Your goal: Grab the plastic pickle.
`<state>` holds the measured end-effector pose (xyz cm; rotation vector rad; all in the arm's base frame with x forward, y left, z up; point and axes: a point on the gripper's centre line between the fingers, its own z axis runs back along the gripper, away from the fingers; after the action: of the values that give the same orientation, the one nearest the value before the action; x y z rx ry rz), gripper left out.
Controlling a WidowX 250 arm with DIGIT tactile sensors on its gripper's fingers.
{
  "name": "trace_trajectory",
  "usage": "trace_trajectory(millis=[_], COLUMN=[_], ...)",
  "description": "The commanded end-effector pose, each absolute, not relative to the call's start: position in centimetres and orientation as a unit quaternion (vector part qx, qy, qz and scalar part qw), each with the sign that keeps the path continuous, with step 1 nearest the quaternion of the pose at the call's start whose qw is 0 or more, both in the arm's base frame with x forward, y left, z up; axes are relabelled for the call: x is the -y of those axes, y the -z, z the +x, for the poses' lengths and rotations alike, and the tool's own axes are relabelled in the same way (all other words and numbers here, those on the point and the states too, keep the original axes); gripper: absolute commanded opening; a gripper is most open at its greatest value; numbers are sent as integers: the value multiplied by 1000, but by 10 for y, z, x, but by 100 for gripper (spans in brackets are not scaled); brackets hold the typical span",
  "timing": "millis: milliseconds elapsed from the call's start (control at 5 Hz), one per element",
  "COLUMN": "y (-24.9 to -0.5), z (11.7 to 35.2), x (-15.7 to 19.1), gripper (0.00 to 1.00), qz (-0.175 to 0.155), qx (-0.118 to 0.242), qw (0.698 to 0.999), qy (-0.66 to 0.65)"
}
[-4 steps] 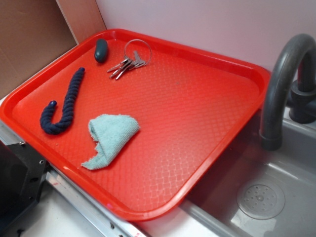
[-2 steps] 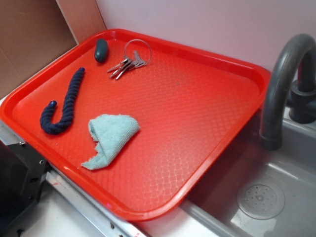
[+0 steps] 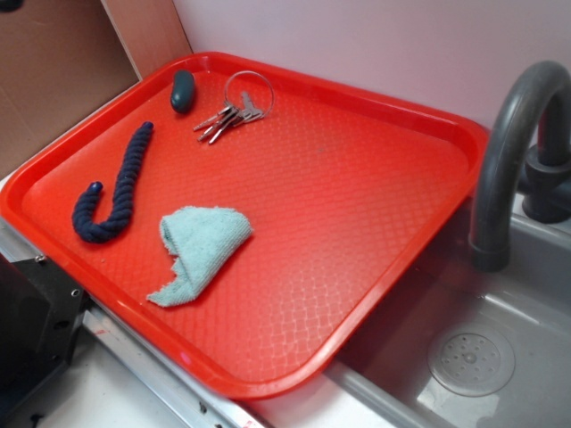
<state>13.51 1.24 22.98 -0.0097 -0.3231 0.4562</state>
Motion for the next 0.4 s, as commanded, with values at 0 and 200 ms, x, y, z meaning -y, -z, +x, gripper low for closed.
trace_trajectory(millis=[0,200], y=[-198,-179], z=[180,207], x=[-64,-80], gripper=[100,100], qz=[40,54], qx=[204,213], qw=[921,911], qy=[-329,-349])
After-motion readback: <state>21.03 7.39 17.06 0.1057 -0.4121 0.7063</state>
